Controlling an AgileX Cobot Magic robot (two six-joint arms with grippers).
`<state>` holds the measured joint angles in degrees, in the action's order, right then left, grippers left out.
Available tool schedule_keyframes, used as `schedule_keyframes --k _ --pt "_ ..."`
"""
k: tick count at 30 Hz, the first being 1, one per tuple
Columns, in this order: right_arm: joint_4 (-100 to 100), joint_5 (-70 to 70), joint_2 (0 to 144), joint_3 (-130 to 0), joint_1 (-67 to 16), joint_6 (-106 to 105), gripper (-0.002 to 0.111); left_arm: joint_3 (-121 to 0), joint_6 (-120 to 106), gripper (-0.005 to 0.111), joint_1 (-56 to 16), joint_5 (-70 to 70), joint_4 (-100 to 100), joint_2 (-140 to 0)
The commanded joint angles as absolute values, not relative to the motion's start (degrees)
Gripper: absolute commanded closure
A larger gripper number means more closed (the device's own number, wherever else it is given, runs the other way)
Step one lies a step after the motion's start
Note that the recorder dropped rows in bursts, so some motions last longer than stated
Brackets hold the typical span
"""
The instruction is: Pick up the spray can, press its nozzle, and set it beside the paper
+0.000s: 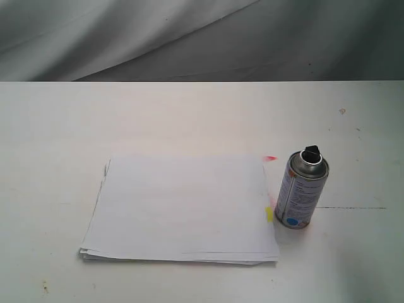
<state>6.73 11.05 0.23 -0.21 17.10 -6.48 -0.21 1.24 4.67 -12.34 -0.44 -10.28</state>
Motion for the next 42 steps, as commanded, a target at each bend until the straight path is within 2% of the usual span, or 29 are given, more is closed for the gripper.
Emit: schedule_keyframes --k 1,31,37,42 --pt "6.0 11.2 0.0 0.0 17.3 -6.6 0.108 0.0 1.2 0.106 4.6 -12.1 -0.9 -10.0" --pt "6.1 11.9 0.0 -0.2 17.3 -6.6 0.108 0.0 1.2 0.106 4.6 -12.1 -0.9 -10.0" --pt "6.1 20.0 1.2 -10.4 17.3 -6.6 0.108 0.0 1.2 0.106 4.6 -12.1 -0.9 -10.0" --pt "5.9 22.1 10.4 -20.9 17.3 -6.6 0.108 0.0 1.2 0.106 4.6 -12.1 -0.9 -10.0"
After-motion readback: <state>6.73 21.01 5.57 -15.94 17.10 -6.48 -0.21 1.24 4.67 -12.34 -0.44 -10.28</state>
